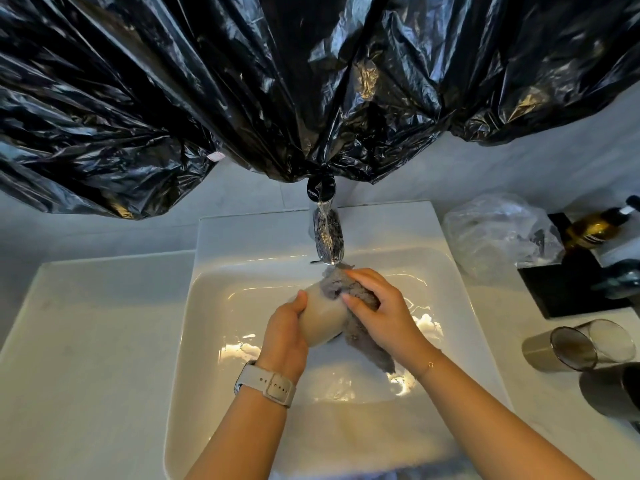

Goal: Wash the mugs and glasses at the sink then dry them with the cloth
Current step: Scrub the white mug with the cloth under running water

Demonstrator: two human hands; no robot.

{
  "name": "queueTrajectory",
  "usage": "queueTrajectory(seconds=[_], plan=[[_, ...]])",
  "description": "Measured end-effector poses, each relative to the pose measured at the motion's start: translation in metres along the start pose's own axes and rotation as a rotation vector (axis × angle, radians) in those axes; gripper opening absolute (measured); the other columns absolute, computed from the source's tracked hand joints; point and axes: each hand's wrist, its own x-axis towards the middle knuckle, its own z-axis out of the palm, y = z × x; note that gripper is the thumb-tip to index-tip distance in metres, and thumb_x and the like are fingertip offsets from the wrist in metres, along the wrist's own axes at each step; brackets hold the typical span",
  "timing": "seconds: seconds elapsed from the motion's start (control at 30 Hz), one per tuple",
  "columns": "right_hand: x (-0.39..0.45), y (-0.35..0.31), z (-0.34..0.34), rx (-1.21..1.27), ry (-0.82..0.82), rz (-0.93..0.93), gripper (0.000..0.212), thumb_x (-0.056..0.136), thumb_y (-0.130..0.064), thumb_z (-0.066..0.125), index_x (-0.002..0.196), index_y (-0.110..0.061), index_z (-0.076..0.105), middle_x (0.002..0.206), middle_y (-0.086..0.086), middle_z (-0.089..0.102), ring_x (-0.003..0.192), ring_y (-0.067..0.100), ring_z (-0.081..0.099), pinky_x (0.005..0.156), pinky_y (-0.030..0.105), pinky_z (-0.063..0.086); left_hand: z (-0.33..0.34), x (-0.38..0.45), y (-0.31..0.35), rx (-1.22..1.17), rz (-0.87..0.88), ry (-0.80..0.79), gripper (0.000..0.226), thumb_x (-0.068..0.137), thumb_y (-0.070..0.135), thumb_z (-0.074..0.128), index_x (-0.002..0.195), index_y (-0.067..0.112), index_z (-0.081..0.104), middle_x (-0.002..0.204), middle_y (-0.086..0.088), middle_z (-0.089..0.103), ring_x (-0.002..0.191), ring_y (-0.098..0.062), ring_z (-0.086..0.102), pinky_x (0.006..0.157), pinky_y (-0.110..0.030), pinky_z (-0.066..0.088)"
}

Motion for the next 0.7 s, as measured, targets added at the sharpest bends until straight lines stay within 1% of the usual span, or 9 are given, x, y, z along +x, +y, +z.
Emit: queueTrajectory(seconds=[0.1,0.23,0.3,0.37,0.43,0.5,0.6,0.63,0.7], plan=[[0.004,0.003,-0.001,0.045,0.016,0.083,0.031,0.095,-0.011,0.061,0.119,-0.031,0.057,0.117,-0.009,0.063,0.109,-0.003,0.058,0.091,0.011,0.043,0.004,-0.006,-0.001,0.064,0.046,0.088,0.032,0.101,0.027,0.052,0.120,0.003,0.060,0.110,-0.021,0.065,0.091,-0.035,0.063,0.050,-0.033,0.053],[-0.015,0.006,0.008,0.183,0.208,0.202,0.033,0.096,-0.021,0.058,0.129,-0.025,0.057,0.121,-0.007,0.065,0.112,0.006,0.060,0.085,0.014,0.050,0.009,-0.010,-0.007,0.065,0.089,0.134,0.029,0.100,0.024,0.053,0.122,0.005,0.058,0.112,-0.020,0.064,0.096,-0.034,0.061,0.065,-0.037,0.052],[-0.018,0.001,0.009,0.226,0.301,0.170,0.043,0.095,-0.027,0.059,0.136,-0.031,0.050,0.124,-0.014,0.062,0.111,-0.002,0.059,0.081,0.011,0.050,0.012,-0.010,-0.009,0.122,0.161,0.151,0.026,0.101,0.020,0.052,0.122,0.006,0.060,0.109,-0.016,0.065,0.091,-0.028,0.061,0.063,-0.033,0.052],[-0.014,-0.005,0.007,0.259,0.337,0.164,0.048,0.094,-0.032,0.060,0.136,-0.043,0.040,0.117,-0.015,0.065,0.106,0.000,0.064,0.080,0.017,0.054,0.013,-0.013,-0.012,0.159,0.195,0.167,0.022,0.100,0.016,0.052,0.118,0.008,0.063,0.100,-0.011,0.066,0.082,-0.021,0.061,0.055,-0.026,0.050],[-0.010,-0.006,0.008,0.220,0.308,0.190,0.051,0.093,-0.033,0.061,0.135,-0.044,0.035,0.107,-0.010,0.069,0.096,0.006,0.068,0.075,0.021,0.057,0.015,-0.017,-0.015,0.164,0.186,0.172,0.019,0.099,0.015,0.053,0.114,0.008,0.063,0.094,-0.008,0.067,0.078,-0.018,0.062,0.055,-0.024,0.048],[-0.009,-0.004,0.010,0.094,0.203,0.212,0.051,0.094,-0.032,0.061,0.138,-0.041,0.036,0.112,-0.004,0.067,0.096,0.007,0.067,0.075,0.014,0.053,0.015,-0.021,-0.016,0.162,0.188,0.148,0.018,0.100,0.014,0.053,0.111,0.006,0.063,0.091,-0.010,0.069,0.073,-0.017,0.065,0.053,-0.023,0.051],[-0.013,0.003,0.015,0.228,0.060,0.313,0.049,0.091,-0.039,0.060,0.134,-0.050,0.040,0.121,-0.016,0.057,0.100,-0.010,0.061,0.074,0.008,0.049,0.014,-0.026,-0.017,0.158,0.212,0.109,0.016,0.100,0.013,0.052,0.106,0.006,0.065,0.086,-0.010,0.070,0.057,-0.009,0.069,0.046,-0.020,0.051],[-0.015,0.005,0.015,0.312,0.022,0.353,0.051,0.087,-0.043,0.062,0.133,-0.051,0.041,0.124,-0.018,0.056,0.101,-0.012,0.060,0.076,0.011,0.051,0.014,-0.027,-0.017,0.160,0.220,0.109,0.016,0.100,0.013,0.052,0.106,0.006,0.065,0.086,-0.011,0.071,0.056,-0.008,0.069,0.047,-0.020,0.052],[-0.019,0.011,0.013,0.376,-0.040,0.387,0.064,0.081,-0.042,0.070,0.137,-0.045,0.039,0.129,-0.013,0.056,0.108,-0.003,0.061,0.086,0.024,0.056,0.013,-0.027,-0.018,0.165,0.251,0.121,0.017,0.100,0.013,0.053,0.109,0.007,0.065,0.092,-0.013,0.071,0.067,-0.014,0.071,0.051,-0.022,0.053]])
